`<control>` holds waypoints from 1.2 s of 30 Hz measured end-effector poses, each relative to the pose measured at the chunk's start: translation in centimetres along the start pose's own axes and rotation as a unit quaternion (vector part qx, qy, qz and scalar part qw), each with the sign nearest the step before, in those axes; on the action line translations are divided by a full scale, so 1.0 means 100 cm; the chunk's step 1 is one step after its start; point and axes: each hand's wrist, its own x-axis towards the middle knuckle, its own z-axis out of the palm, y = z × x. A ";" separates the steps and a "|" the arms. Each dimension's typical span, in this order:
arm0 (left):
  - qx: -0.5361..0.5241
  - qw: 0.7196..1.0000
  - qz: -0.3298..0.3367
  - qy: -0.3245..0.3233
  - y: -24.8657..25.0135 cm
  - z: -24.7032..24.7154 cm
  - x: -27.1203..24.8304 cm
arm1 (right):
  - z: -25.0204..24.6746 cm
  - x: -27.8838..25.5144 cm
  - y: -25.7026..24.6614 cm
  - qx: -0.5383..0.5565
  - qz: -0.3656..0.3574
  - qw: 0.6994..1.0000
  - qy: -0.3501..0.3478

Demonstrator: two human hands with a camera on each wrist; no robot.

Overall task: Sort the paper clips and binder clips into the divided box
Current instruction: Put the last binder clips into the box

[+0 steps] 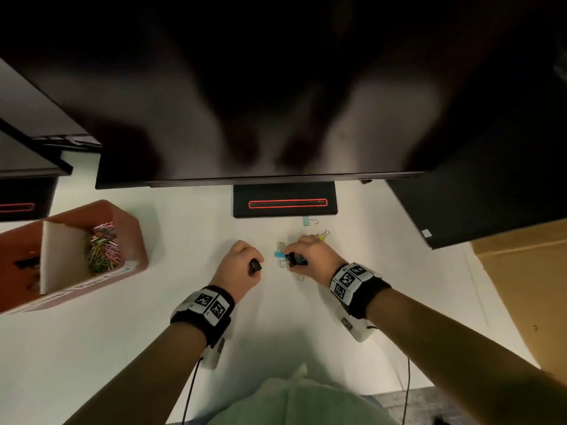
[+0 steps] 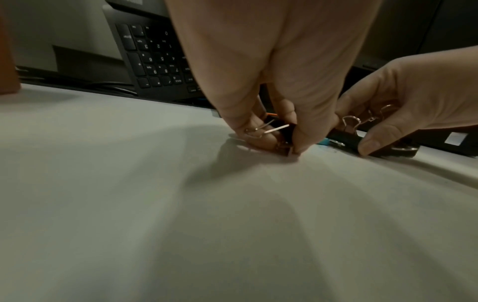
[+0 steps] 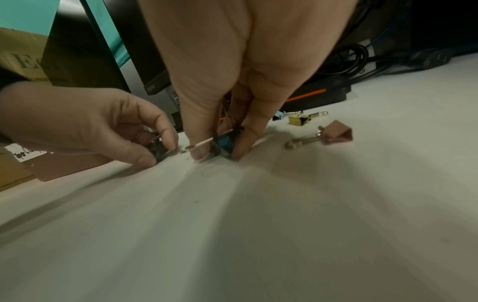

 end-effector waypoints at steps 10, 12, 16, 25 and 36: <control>-0.144 0.987 -0.010 0.076 -0.013 -0.065 -0.050 | 0.006 0.004 -0.061 0.051 -0.092 0.992 0.070; -0.174 0.978 0.001 0.115 -0.018 -0.095 -0.069 | 0.006 0.013 -0.092 0.057 -0.137 0.986 0.077; -0.189 0.959 -0.028 0.211 -0.057 -0.164 -0.108 | 0.006 0.040 -0.177 0.070 -0.232 0.967 0.076; -0.340 0.875 -0.193 0.285 -0.178 -0.267 -0.139 | 0.062 0.129 -0.361 0.090 -0.280 0.955 0.035; -0.282 0.920 -0.093 0.257 -0.157 -0.256 -0.144 | 0.051 0.109 -0.309 0.138 -0.187 0.973 -0.004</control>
